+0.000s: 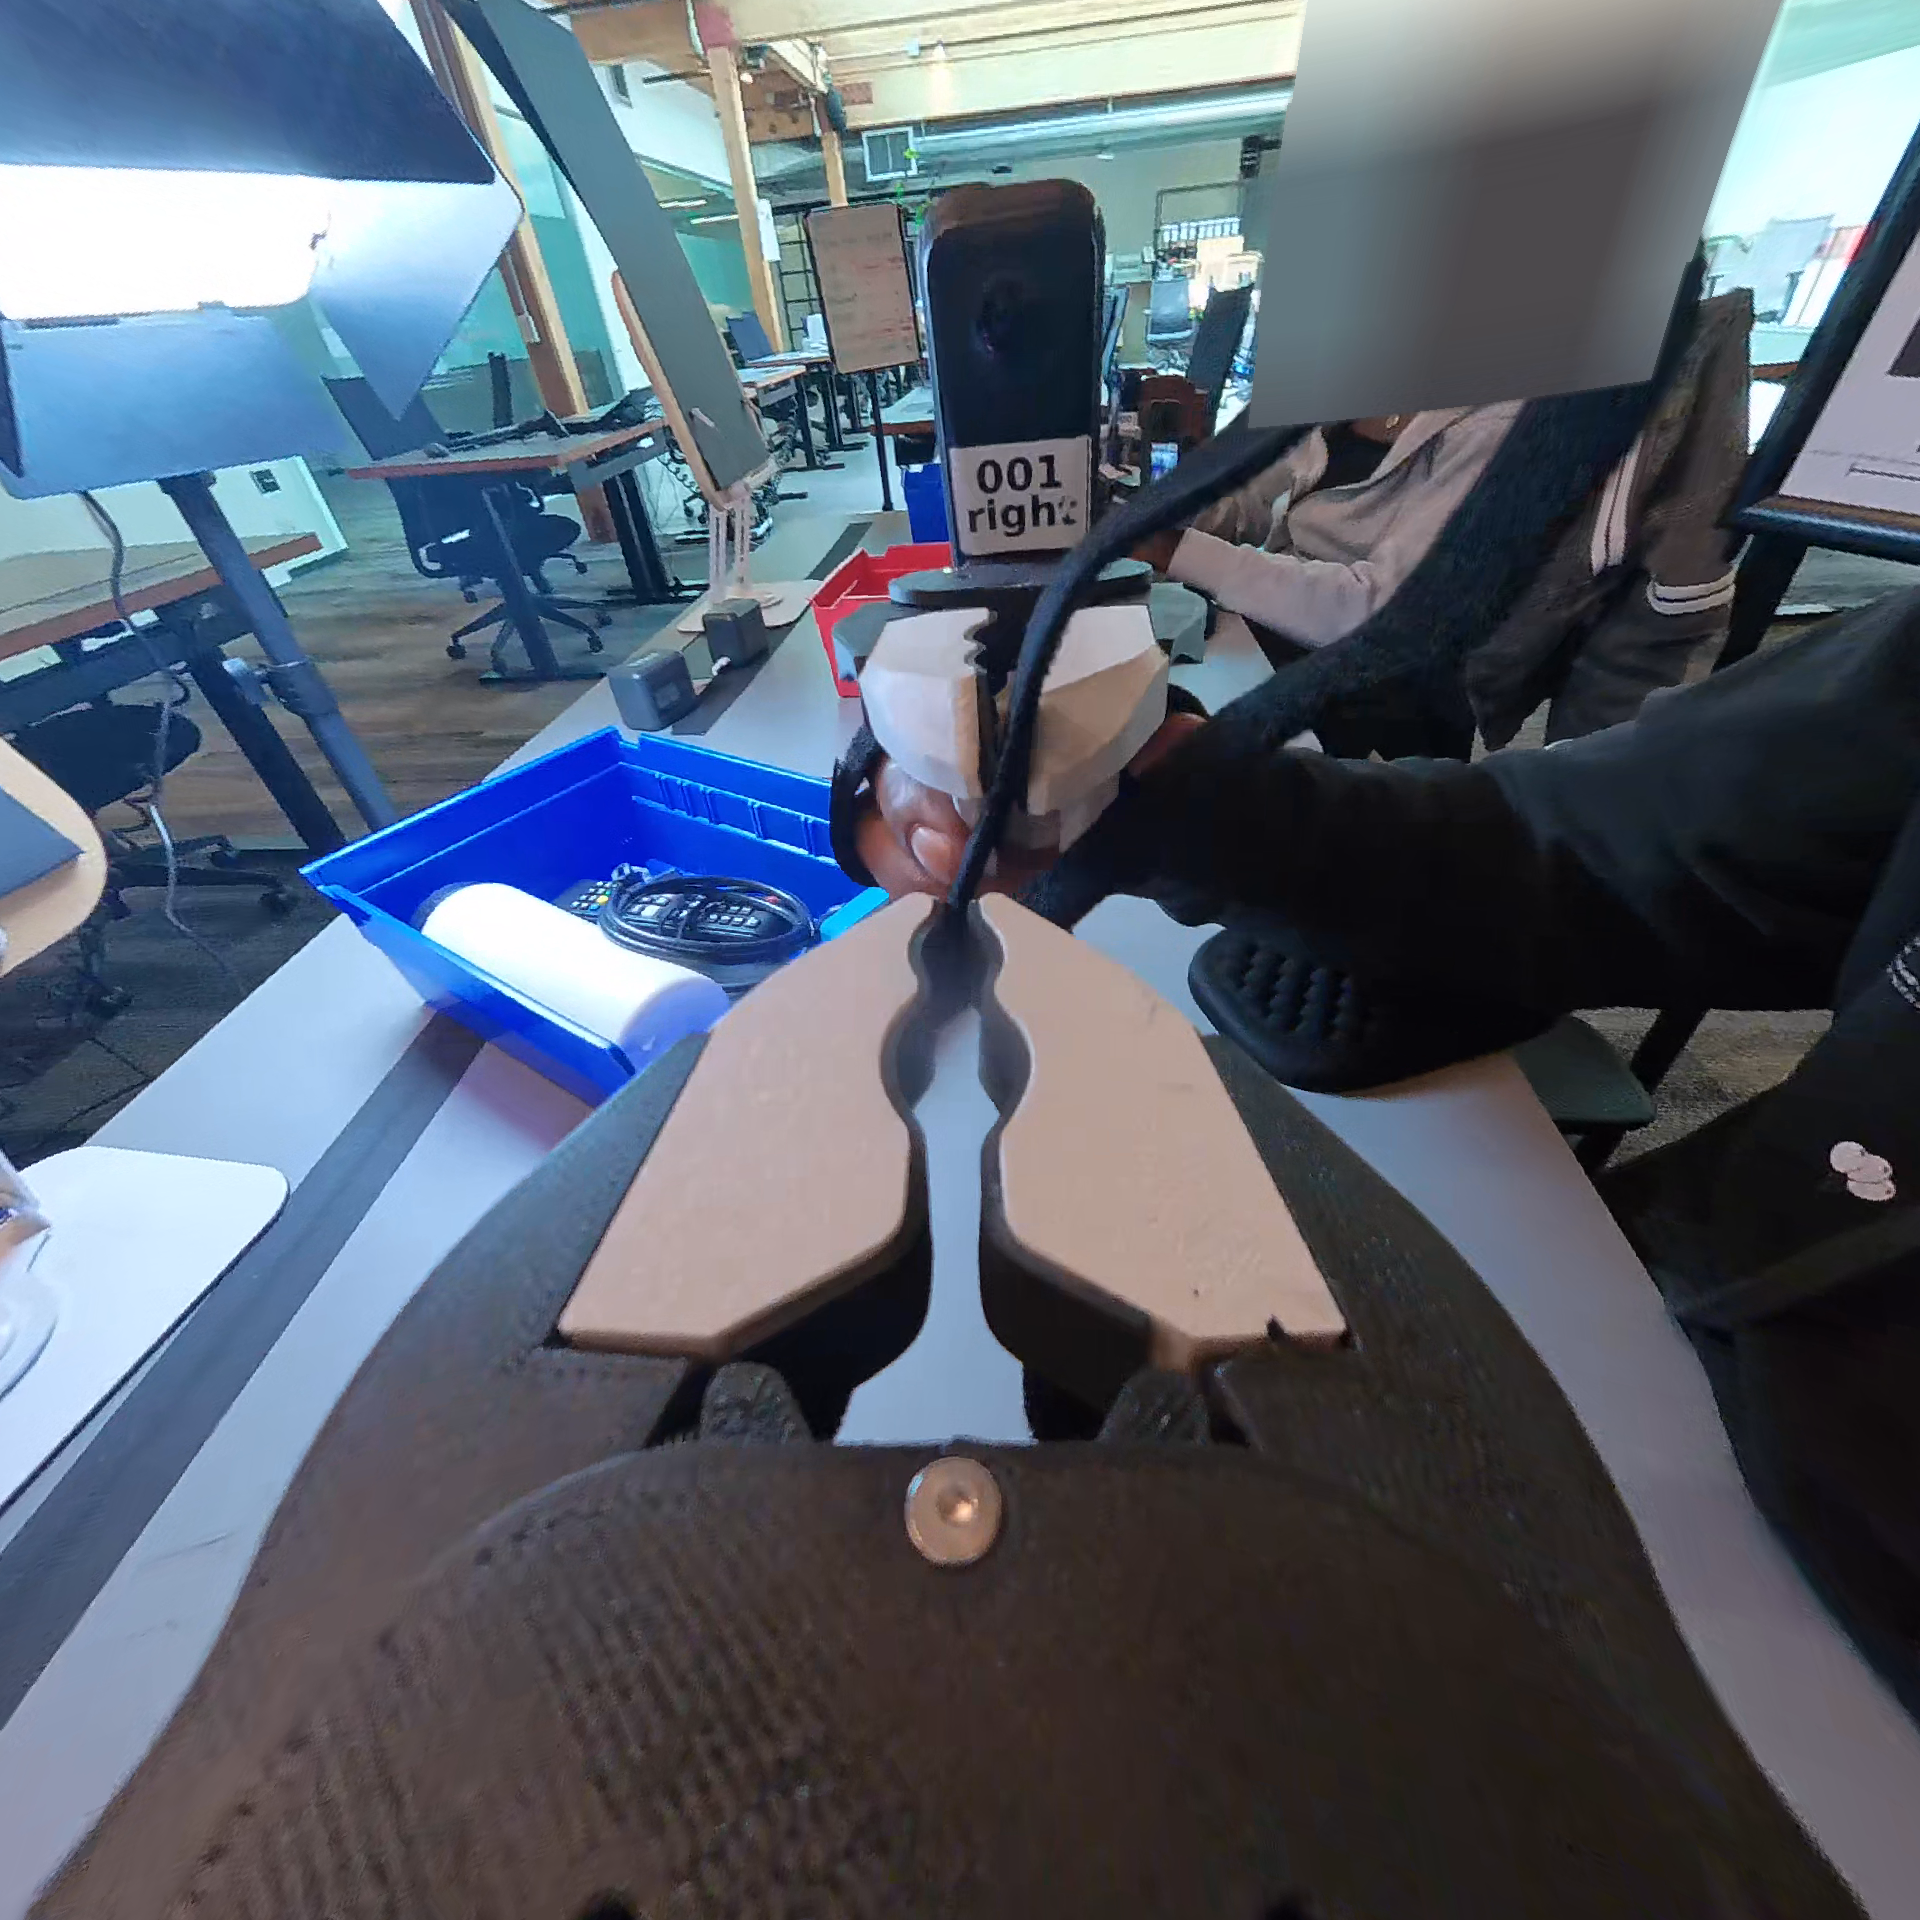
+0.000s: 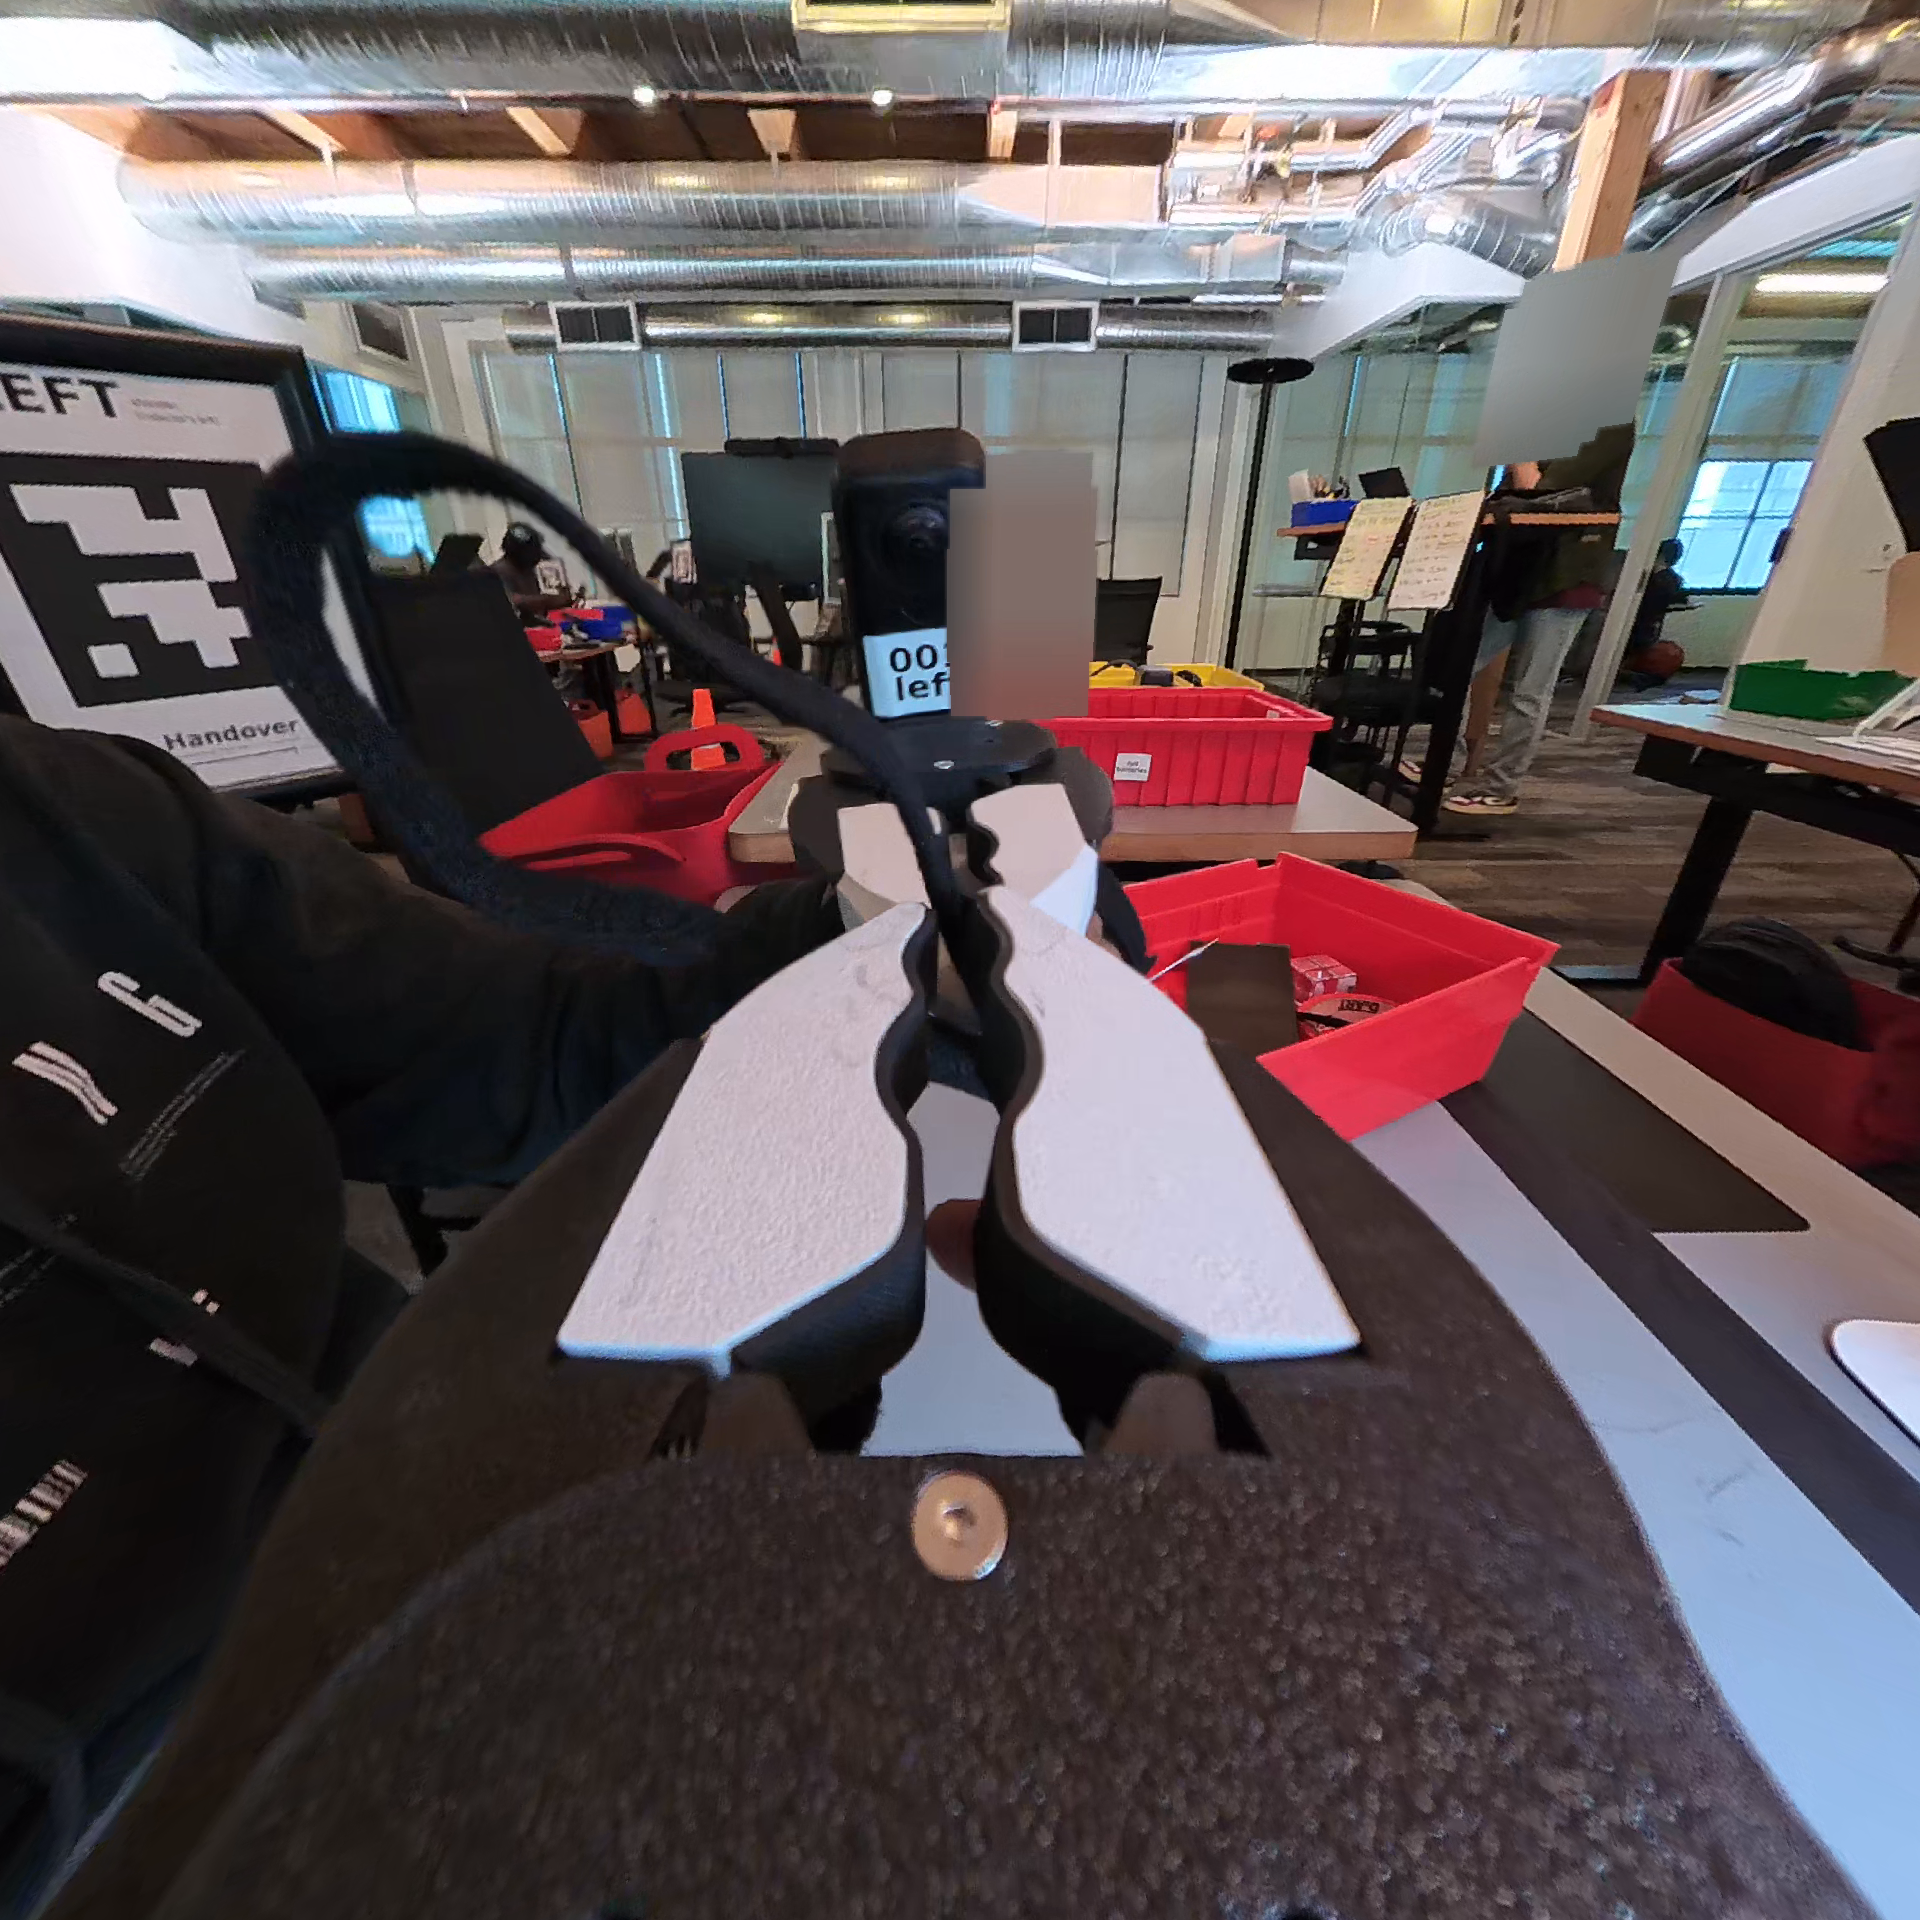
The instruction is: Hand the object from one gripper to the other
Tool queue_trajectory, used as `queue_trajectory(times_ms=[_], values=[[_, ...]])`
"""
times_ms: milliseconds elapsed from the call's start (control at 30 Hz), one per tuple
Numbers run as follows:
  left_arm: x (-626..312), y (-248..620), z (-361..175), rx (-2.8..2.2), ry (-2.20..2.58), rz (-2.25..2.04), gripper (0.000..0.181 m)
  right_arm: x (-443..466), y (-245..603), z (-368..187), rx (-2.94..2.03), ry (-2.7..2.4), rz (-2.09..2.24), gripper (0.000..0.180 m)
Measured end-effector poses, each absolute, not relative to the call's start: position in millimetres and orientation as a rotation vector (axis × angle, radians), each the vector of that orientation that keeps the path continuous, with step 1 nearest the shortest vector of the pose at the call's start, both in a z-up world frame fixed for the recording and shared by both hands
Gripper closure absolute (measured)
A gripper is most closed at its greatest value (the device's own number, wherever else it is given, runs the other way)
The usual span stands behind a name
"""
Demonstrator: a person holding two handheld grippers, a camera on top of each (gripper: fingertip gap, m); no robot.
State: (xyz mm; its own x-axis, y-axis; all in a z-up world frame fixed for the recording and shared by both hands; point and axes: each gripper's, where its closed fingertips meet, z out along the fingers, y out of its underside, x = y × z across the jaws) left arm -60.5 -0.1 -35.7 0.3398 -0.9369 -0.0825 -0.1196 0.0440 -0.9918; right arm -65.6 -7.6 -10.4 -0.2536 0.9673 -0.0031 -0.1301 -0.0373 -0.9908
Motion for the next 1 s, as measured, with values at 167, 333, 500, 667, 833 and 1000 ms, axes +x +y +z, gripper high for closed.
queue_trajectory(times_ms=[167, 333, 500, 667, 833, 1000], values=[[-62.9, -1.8, -26.4, -1.345, 1.031, -0.831, 0.179, -66.8, 7.1, -23.2, -1.045, -1.273, 1.446, 0.163], [-59.8, -5.0, -23.3, -1.327, 1.028, -0.847, 0.179, -70.7, 1.3, -27.9, -1.037, -1.285, 1.516, 0.166], [-60.3, -2.9, -23.0, -1.334, 1.003, -0.866, 0.178, -72.8, 0.0, -30.5, -1.017, -1.314, 1.418, 0.176], [-74.2, 9.1, -20.5, -1.381, 0.918, -0.877, 0.165, -70.5, 13.1, -24.9, -0.970, -1.272, 1.196, 0.176], [-81.1, 25.1, -28.4, -1.478, 0.787, -1.010, 0.164, -72.7, 14.8, -23.3, -0.857, -1.264, 0.947, 0.176], [-79.1, 20.2, -27.2, -1.487, 0.764, -1.169, 0.162, -71.9, 5.6, -18.0, -0.773, -1.267, 0.907, 0.176]])
